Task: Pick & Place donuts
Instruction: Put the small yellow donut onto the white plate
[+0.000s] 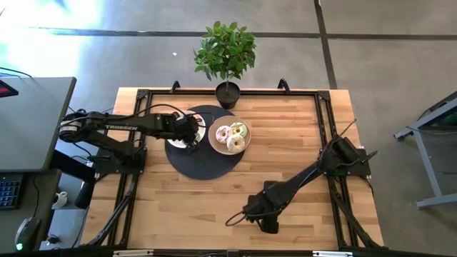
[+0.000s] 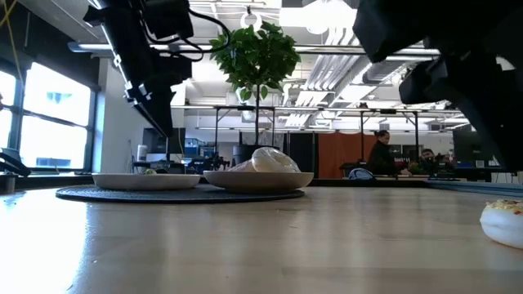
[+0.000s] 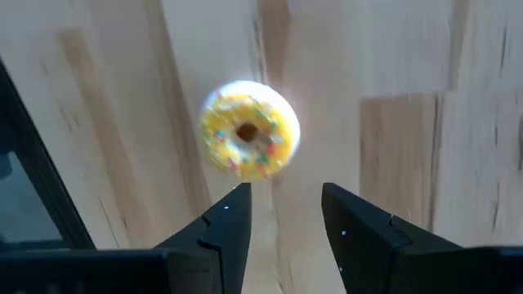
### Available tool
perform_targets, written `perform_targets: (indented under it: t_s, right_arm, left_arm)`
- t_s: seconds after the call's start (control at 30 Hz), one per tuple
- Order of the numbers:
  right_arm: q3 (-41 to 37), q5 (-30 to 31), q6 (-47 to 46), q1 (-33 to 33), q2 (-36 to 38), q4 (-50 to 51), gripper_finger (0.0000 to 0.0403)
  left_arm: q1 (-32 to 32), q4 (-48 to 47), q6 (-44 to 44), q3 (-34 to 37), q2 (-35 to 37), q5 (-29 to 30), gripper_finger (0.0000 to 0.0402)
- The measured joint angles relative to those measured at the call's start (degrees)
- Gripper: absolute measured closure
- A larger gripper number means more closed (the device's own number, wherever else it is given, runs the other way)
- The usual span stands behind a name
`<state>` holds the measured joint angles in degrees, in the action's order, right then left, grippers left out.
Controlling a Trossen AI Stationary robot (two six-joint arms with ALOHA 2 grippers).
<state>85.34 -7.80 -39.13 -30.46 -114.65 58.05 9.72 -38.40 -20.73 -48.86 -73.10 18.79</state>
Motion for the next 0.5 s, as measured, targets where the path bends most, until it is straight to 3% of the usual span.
perform_targets:
  t_s: [0.23,0.5]
  right_arm:
    - [0.1,4.1,-1.3,-0.9,-1.2,-5.7,0.0256]
    - [0.0,1.8,-1.0,-1.0,-4.9,-7.4,0.0257]
  left_arm:
    - [0.0,-0.3,0.0,0.0,0.0,0.0,0.0275]
    - [0.0,-0.6,-0.1,0.0,0.0,-0.3,0.0275]
